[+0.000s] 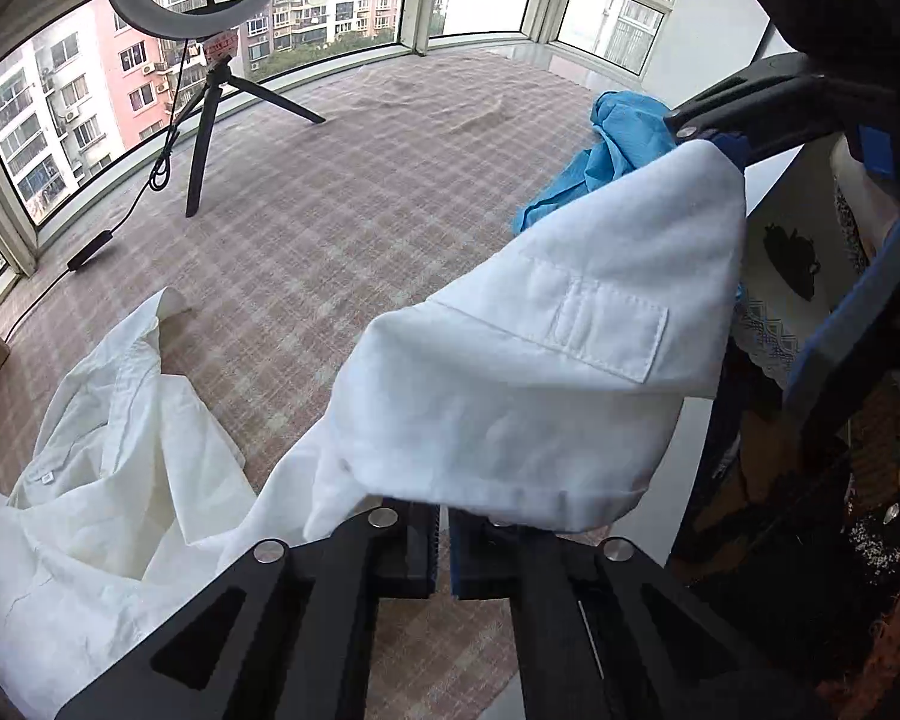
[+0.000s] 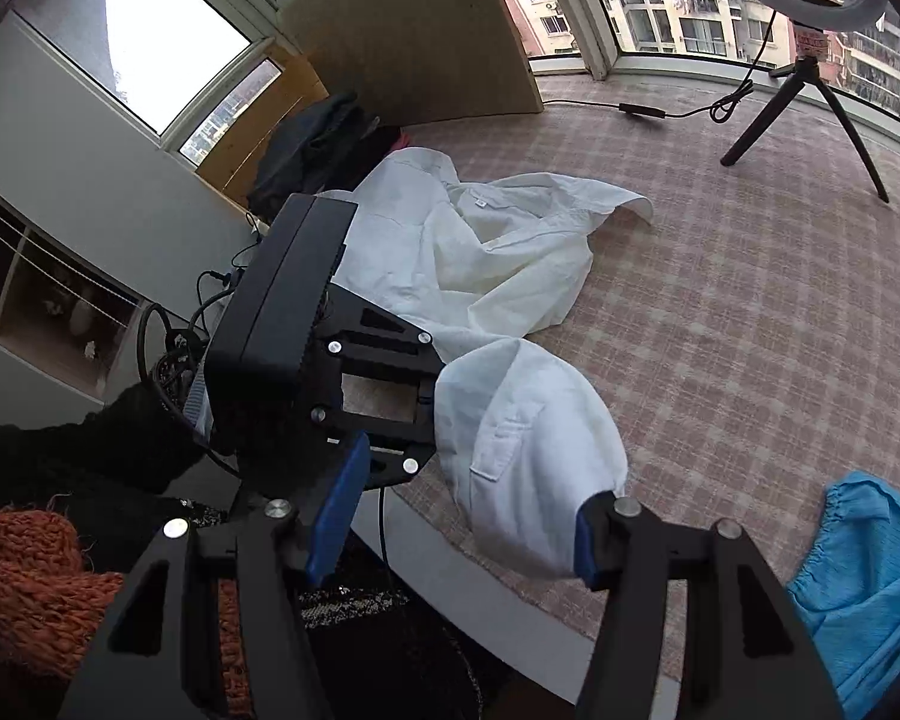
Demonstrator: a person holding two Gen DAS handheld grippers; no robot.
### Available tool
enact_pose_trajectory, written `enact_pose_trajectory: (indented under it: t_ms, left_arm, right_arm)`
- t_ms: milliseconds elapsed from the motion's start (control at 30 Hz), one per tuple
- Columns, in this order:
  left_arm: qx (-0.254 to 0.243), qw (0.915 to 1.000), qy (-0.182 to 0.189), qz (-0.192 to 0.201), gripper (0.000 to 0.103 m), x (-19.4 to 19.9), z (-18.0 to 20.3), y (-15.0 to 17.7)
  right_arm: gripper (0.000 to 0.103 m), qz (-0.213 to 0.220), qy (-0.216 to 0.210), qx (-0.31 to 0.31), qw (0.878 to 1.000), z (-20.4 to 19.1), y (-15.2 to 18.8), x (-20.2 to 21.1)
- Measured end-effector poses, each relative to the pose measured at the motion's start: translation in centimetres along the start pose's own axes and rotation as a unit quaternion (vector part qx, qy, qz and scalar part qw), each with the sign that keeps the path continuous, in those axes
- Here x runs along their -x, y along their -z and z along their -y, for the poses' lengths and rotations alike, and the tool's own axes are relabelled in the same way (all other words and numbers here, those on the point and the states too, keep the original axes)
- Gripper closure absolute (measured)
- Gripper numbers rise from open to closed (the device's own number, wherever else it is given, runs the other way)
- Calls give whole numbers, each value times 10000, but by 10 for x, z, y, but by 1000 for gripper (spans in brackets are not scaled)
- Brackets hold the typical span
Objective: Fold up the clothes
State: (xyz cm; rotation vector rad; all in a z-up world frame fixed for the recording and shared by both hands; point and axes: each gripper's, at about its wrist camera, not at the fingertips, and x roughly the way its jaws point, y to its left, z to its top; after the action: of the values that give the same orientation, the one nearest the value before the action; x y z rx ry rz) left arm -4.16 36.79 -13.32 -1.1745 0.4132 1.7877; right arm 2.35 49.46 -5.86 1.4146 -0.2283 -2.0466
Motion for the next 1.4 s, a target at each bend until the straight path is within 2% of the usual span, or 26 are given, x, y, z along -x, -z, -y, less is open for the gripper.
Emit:
enact_pose_trajectory:
  t_ms: [33,133,233,300,333,367,467,500,533,567,600,633,733,833,933,1000,1033,1067,1100,1133,1167,1267,1333,1367,1400]
  left_arm:
    - [45,9999,36,100,103,5,-3,0]
    - [215,9989,-211,350,103,31,-17,7]
    - [650,9926,-860,562,103,72,-52,26]
    - [964,9839,-1371,621,103,99,-79,45]
    - [1103,9776,-1709,550,103,109,-92,54]
    - [1166,9740,-1886,471,103,112,-97,61]
    - [942,9832,-1551,190,103,90,-77,61]
    - [867,9858,-1438,96,94,82,-70,61]
    - [792,9880,-1325,3,76,74,-63,61]
    - [717,9900,-1211,-91,66,67,-56,61]
    - [641,9917,-1097,-185,48,59,-49,61]
    - [565,9932,-983,-279,44,51,-42,61]
    - [-62,9954,-798,-529,44,3,-3,36]
    - [-670,9898,-1029,-727,44,-45,27,4]
    - [-723,9916,-521,-937,44,-72,41,-20]
    - [-436,9922,-203,-1148,43,-87,44,-27]
    - [-436,9916,-165,-1206,43,-94,47,-26]
    - [-532,9900,-316,-1266,47,-103,50,-25]
    - [-612,9877,-464,-1362,79,-112,53,-22]
    - [-587,9855,-524,-1504,97,-121,51,-18]
    - [-428,9862,-411,-1548,98,-124,46,-16]
    - [-22,9927,-206,-1191,99,-90,28,-13]
    - [420,9957,-440,-701,99,-34,2,-6]
    - [702,9944,-645,-446,99,-1,-16,2]
    - [1055,9895,-963,-204,98,36,-39,16]
  right_arm:
    - [46,7,14,-46,10000,3,4,3]
    - [46,15,134,-175,9998,14,12,10]
    - [45,68,357,-289,9989,26,15,15]
    - [45,101,433,-304,9985,36,11,13]
    - [44,118,471,-311,9983,40,8,13]
    - [42,108,561,-305,9979,45,6,10]
    - [38,-104,1071,-232,9939,63,-2,-13]
    - [38,-209,1032,-313,9939,72,-3,-23]
    - [38,-249,1041,-405,9934,79,-1,-30]
    - [38,-289,1049,-497,9928,85,0,-36]
    - [38,-328,1057,-589,9921,92,2,-43]
    - [38,-352,1047,-678,9916,98,4,-48]
    - [38,-390,956,-851,9910,103,14,-45]
    - [38,-318,1031,-986,9893,105,31,-28]
    - [38,-191,1136,-1136,9868,108,49,-10]
    - [38,-106,1205,-1236,9849,110,62,2]
    - [38,-63,1240,-1286,9839,111,68,8]
    - [38,-17,1271,-1335,9829,112,73,14]
    - [38,36,1294,-1384,9819,114,77,17]
    - [38,89,1317,-1433,9808,117,81,21]
    - [38,143,1340,-1482,9797,119,84,24]
    - [38,321,1402,-1485,9784,125,84,31]
    - [38,391,1378,-1468,9787,131,74,28]
    - [38,422,1355,-1454,9791,133,67,26]
    - [38,441,1304,-1418,9803,136,59,21]
